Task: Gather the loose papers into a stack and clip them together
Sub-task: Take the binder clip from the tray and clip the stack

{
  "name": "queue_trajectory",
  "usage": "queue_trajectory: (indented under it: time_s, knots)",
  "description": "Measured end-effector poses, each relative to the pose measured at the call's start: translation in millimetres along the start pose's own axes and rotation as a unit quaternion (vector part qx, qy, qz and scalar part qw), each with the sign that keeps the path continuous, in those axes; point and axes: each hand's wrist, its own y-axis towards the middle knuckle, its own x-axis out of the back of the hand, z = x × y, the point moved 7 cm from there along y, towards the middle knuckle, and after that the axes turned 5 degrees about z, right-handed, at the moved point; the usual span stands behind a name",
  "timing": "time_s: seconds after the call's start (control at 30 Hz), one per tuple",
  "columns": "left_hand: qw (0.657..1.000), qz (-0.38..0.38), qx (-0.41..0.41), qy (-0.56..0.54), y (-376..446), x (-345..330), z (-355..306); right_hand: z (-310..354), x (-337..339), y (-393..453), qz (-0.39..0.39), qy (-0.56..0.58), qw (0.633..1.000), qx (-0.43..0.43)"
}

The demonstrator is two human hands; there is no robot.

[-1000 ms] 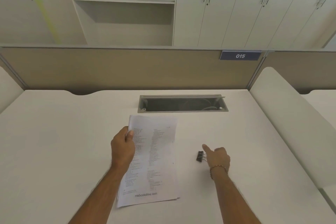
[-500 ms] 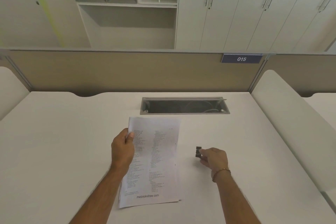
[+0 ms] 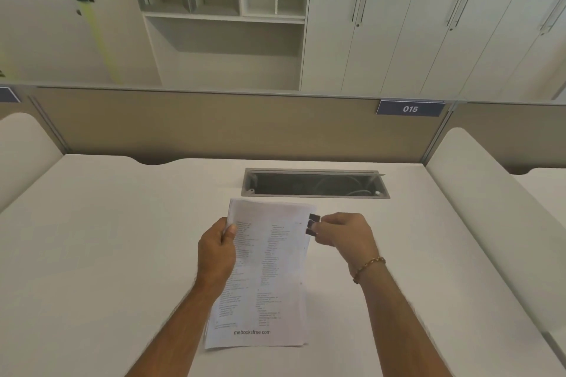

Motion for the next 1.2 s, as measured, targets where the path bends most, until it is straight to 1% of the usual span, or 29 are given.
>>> queue_trajectory:
  time_s: [0.1,0.2,0.3,0.37,0.4,0.5,0.63,0.77,0.87,0.97,1.03,1.2]
  knots:
    - [1.000,-0.002,-0.004,-0.002,-1,-2,-3,23,-16,-9,0.046,-0.034,0.998,0.037]
    - [1.000,-0.013,-0.013,0.011,-3,-7,-9,43,-38,-21,0.055,-0.115,0.985,0.112]
    - [0.999,-0.023,-0.021,0.007,-6,-12,-18,52,-73,-37,0.069,-0.251,0.945,0.198]
    - [0.999,-0.038,-0.026,0.004,-8,-14,-21,49,-97,-45,0.077,-0.312,0.921,0.219]
    - [0.999,-0.047,-0.027,0.001,-8,-14,-21,47,-106,-47,0.078,-0.323,0.917,0.221]
    - [0.997,-0.071,-0.016,-0.013,-8,-11,-17,39,-122,-51,0.090,-0.301,0.926,0.208]
    - [0.995,-0.097,-0.005,-0.022,-7,-2,-12,42,-122,-57,0.110,-0.247,0.940,0.209]
    - [0.995,-0.093,-0.016,-0.025,-8,0,-17,46,-117,-60,0.133,-0.196,0.947,0.217]
    - [0.996,-0.081,-0.019,-0.032,-9,-1,-20,48,-113,-60,0.138,-0.190,0.947,0.219]
    - [0.997,-0.068,-0.018,-0.033,-11,-1,-21,51,-103,-60,0.116,-0.192,0.952,0.207]
    - [0.998,-0.053,-0.019,-0.038,-11,-1,-21,58,-93,-59,0.094,-0.211,0.949,0.214]
    - [0.998,-0.032,-0.044,-0.019,-15,-1,-28,101,-62,-55,0.038,-0.270,0.914,0.302]
